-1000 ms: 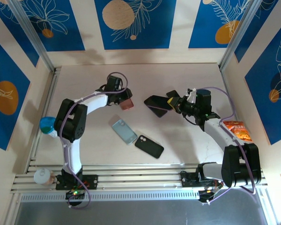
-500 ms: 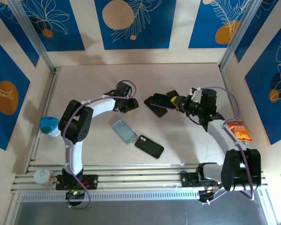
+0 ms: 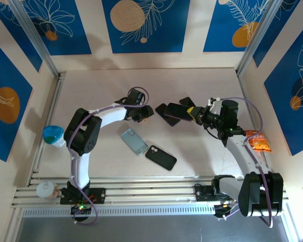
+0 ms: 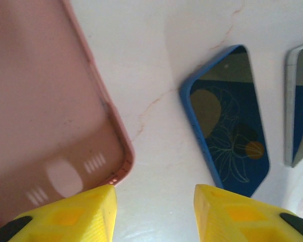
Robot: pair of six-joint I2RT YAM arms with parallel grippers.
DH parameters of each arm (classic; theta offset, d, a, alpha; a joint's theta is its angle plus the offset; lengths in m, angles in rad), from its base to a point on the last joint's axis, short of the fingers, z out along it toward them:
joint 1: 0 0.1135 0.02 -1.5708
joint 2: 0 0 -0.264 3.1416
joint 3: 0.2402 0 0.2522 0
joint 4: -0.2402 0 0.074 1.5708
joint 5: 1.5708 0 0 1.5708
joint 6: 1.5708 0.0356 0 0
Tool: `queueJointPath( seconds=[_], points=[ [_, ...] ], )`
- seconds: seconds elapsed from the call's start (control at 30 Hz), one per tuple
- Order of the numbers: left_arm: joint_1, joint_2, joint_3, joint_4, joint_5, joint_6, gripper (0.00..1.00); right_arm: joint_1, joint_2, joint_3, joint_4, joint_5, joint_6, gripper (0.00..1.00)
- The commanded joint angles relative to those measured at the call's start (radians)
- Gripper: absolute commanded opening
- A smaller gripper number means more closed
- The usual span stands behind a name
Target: Put the phone into the phone case
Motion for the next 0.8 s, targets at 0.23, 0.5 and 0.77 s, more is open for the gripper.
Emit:
queueJointPath(
  seconds=[0.23, 0.5, 0.77],
  points=[
    [0.245, -0.014, 0.069, 0.063, 0.032, 0.101, 0.52, 0.284, 0.15, 0.064, 0.124, 0.175, 0.026, 0.0],
    [0.29, 0.209, 0.31, 0.027, 0.07, 0.168, 0.56, 0.38, 0.451, 0.183, 0.347, 0.217, 0.127, 0.0],
    [0.297, 0.325, 0.414, -0.004, 0.101, 0.2, 0.56, 0.393, 0.63, 0.269, 0.451, 0.244, 0.182, 0.0]
  ],
)
